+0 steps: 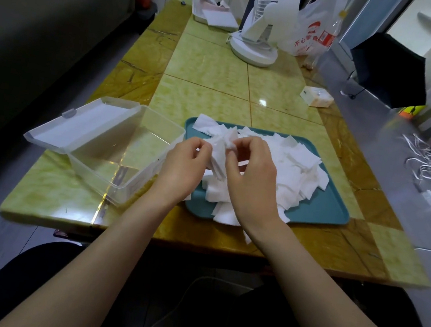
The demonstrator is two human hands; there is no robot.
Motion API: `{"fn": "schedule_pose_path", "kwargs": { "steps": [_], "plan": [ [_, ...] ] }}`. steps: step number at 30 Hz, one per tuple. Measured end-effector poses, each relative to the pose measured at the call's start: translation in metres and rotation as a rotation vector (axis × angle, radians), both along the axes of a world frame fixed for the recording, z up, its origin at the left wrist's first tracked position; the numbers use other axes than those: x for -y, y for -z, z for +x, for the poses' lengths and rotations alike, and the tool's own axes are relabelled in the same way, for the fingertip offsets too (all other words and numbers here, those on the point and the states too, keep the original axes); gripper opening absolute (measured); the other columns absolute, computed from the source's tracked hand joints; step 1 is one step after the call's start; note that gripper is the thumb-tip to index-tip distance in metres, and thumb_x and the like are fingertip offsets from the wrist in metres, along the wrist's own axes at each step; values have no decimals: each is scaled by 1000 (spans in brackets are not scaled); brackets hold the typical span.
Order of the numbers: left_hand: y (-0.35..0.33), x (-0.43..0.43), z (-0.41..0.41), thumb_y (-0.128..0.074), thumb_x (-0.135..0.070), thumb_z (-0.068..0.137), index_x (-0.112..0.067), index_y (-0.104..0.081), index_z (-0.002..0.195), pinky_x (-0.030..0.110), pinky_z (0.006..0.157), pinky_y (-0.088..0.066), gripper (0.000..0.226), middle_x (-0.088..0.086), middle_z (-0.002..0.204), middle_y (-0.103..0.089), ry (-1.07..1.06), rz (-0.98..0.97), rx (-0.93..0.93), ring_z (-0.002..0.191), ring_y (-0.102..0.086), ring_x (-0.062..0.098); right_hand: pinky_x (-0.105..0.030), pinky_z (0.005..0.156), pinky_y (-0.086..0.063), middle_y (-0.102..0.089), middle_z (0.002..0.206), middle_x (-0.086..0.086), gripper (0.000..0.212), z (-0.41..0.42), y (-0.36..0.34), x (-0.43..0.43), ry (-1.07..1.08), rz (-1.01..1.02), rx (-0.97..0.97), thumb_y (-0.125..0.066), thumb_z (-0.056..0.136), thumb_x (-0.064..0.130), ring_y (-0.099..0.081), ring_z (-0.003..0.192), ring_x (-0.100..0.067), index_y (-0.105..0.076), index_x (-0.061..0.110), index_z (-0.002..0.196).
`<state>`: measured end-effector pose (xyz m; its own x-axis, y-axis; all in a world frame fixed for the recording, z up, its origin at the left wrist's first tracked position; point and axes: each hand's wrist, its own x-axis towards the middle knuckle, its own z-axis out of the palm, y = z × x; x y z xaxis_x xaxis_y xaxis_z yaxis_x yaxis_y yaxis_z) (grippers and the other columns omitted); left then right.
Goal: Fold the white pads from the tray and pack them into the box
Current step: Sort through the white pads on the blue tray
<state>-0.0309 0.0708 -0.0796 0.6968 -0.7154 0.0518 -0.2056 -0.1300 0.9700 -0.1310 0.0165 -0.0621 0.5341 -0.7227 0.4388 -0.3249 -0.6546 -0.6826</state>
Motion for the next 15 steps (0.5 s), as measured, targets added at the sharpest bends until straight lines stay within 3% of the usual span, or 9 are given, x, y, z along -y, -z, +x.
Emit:
{"fn": "schedule_pose_path", "kwargs": {
  "steps": [10, 15],
  "plan": [
    [0, 1, 2, -44, -21, 98, -2, -59, 83, 51, 74, -51, 28, 11, 76, -62, 36, -9, -21, 71, -56, 24, -13, 67, -42, -54, 86, 6, 9, 5, 0, -3, -26, 57, -23, -57, 91, 19, -52, 74, -4, -51, 26, 90],
    [-7, -2, 1, -45, -13, 94, -15, -60, 75, 32, 74, -47, 24, -2, 74, -60, 49, -32, -149, 75, -56, 14, -14, 72, -46, -53, 98, 3, 15, 5, 2, 0, -41, 82, -64, -63, 88, 28, -54, 80, -5, -50, 25, 95]
  ]
}}
